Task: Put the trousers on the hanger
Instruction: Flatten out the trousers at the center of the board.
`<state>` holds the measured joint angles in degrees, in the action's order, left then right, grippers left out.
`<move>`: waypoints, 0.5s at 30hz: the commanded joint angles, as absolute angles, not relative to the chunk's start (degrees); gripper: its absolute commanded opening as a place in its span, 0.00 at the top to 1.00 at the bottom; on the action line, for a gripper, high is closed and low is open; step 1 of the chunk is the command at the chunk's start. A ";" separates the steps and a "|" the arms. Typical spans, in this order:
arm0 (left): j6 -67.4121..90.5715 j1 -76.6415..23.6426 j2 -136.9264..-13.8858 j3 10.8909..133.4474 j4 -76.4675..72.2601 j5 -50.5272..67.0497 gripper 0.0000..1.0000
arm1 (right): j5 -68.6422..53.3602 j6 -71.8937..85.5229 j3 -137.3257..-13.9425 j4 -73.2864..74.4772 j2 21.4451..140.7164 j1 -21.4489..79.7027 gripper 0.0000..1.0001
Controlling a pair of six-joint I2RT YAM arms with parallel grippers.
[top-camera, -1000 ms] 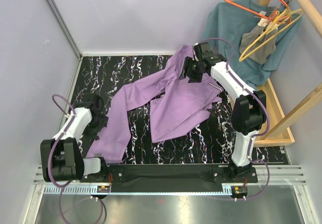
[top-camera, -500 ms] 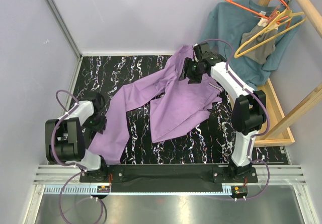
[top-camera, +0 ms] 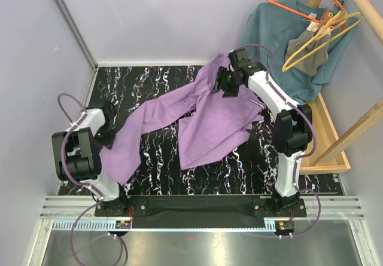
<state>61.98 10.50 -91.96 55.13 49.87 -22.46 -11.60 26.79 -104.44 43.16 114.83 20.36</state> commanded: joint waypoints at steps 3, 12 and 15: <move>54.50 16.34 -99.20 66.78 50.18 -32.08 1.00 | -12.30 28.30 -115.30 47.10 119.00 20.83 0.38; 47.37 16.28 -97.06 77.35 48.96 -32.79 0.83 | -6.52 29.79 -128.49 55.62 129.54 19.43 0.35; 47.55 12.32 -92.22 74.01 47.47 -31.56 0.57 | -6.33 29.53 -127.88 56.60 131.57 18.72 0.35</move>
<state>48.84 16.14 -99.13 75.13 49.67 -31.57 -9.04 28.99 -126.43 51.77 129.05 19.84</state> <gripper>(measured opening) 0.360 0.647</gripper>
